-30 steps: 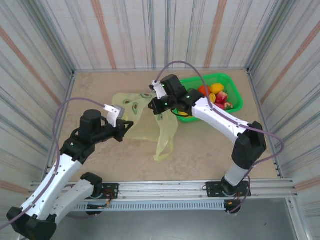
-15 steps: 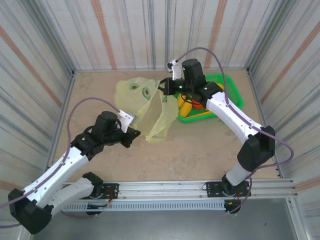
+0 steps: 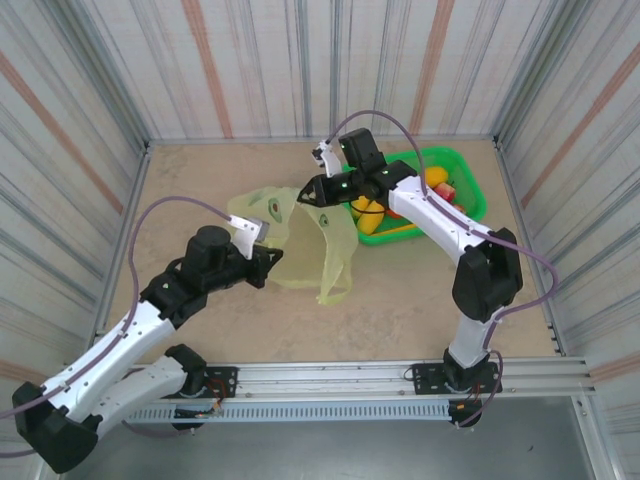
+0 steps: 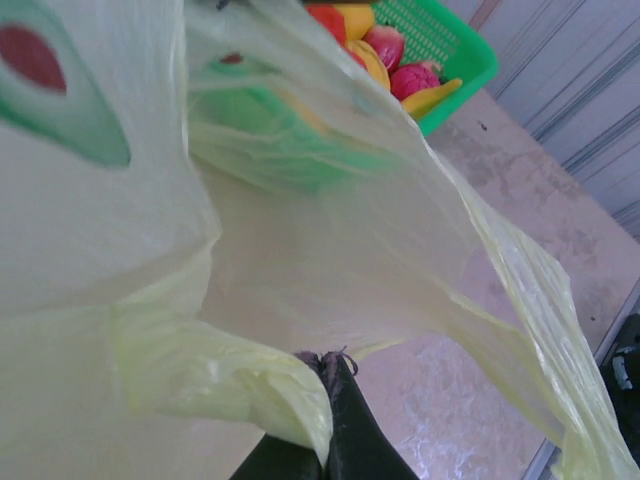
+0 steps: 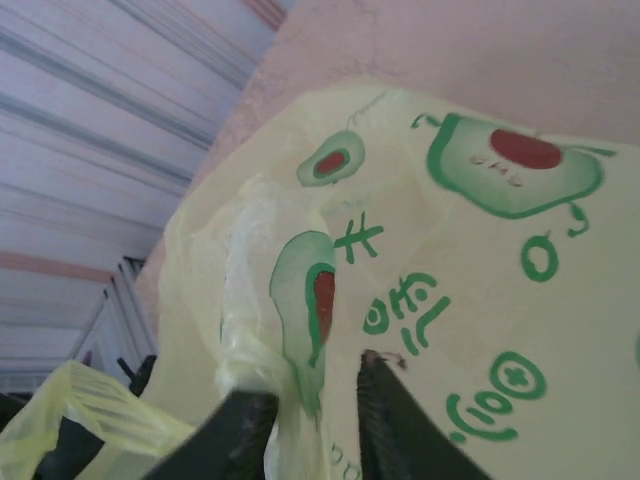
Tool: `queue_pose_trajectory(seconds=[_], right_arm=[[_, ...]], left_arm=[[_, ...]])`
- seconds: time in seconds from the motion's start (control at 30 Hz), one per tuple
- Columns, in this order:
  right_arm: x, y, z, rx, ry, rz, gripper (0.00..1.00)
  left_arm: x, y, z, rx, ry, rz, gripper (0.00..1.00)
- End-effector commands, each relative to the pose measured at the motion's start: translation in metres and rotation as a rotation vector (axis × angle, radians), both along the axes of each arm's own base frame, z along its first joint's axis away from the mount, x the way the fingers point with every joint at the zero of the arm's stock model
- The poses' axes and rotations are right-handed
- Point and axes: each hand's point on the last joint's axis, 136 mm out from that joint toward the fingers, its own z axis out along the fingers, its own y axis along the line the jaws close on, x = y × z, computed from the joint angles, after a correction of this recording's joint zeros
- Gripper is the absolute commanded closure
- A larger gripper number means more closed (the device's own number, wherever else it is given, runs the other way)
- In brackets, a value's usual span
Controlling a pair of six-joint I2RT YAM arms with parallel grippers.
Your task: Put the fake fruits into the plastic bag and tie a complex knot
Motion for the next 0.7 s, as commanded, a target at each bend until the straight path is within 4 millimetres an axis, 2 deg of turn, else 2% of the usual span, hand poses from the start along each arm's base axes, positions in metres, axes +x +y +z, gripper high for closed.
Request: queue_pose_trajectory(seconds=[0.0,0.03,0.13,0.23,0.3,0.37,0.43,0.53,0.67], right_arm=[[-0.002,-0.017,0.008,-0.052,-0.047,-0.036,0.53],[-0.004,-0.019,0.014,-0.046,-0.054,-0.039,0.46],[-0.018,-0.025,0.034,-0.005,-0.076,-0.011,0.33],[-0.031,-0.037,0.056,0.068,-0.093,-0.003,0.31],[-0.026,-0.055,0.066,0.096,-0.104,-0.062,0.31],[0.001,-0.096,0.053,0.017,-0.103,-0.267,0.34],[0.026,-0.145,0.024,-0.126,-0.074,-0.455,0.37],[0.044,-0.2,-0.023,-0.345,0.04,-0.625,0.36],[0.064,-0.243,-0.065,-0.486,0.143,-0.799,0.3]], left_arm=[[0.003,-0.006,0.005,-0.056,0.012,0.007,1.0],[0.003,-0.008,0.004,-0.059,0.023,0.006,1.0],[0.004,-0.01,0.005,-0.075,0.041,0.011,1.0],[0.005,-0.01,0.011,-0.084,0.039,0.017,1.0],[0.006,-0.008,0.013,-0.078,0.034,0.026,1.0],[0.005,-0.006,0.016,-0.076,0.028,0.032,1.0],[0.006,-0.006,0.016,-0.074,0.025,0.032,1.0],[0.006,-0.008,0.016,-0.076,0.035,0.024,1.0],[0.006,-0.01,0.014,-0.07,0.045,0.017,1.0]])
